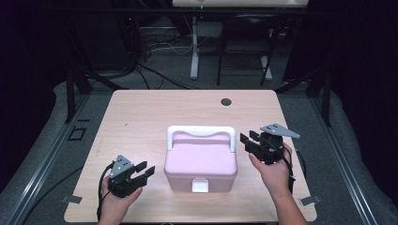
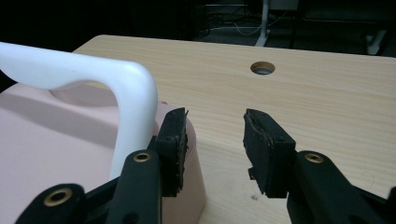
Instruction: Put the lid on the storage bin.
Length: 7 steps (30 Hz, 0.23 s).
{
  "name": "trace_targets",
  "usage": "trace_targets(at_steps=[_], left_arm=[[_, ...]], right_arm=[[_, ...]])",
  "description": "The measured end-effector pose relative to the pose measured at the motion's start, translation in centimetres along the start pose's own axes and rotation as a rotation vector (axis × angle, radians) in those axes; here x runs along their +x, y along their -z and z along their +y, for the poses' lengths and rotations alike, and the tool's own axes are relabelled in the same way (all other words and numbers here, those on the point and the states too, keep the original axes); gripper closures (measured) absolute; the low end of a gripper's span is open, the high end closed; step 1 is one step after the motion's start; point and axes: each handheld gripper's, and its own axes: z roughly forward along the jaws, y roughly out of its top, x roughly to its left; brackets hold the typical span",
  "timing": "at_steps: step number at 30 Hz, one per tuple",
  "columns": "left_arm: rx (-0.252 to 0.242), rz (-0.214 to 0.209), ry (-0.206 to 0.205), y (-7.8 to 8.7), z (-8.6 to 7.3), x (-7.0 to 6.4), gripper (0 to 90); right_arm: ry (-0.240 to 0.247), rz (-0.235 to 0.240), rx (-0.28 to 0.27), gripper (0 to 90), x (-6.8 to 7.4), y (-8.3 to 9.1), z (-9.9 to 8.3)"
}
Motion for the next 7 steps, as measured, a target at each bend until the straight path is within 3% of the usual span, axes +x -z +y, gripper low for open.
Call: trace_targets(at_steps=[2, 3, 5, 7], left_arm=[[0.004, 0.003, 0.003, -0.05, -0.05, 0.06, 59.8], [0.002, 0.002, 0.004, -0.07, -0.06, 0.08, 59.7], [-0.001, 0.003, 0.006, -0.04, -0.05, 0.08, 59.3], [-0.005, 0.005, 0.007, -0.04, -0.04, 0.05, 59.0]], right_arm=[[0.001, 0.012, 0.012, 59.1, 0.08, 0.21, 0.13], [-0.004, 0.015, -0.009, 59.1, 0.17, 0.15, 0.15], [-0.010, 0.041, 0.005, 57.6, 0.29, 0.48, 0.35], [-0.023, 0.089, -0.022, 55.2, 0.51, 0.63, 0.49]])
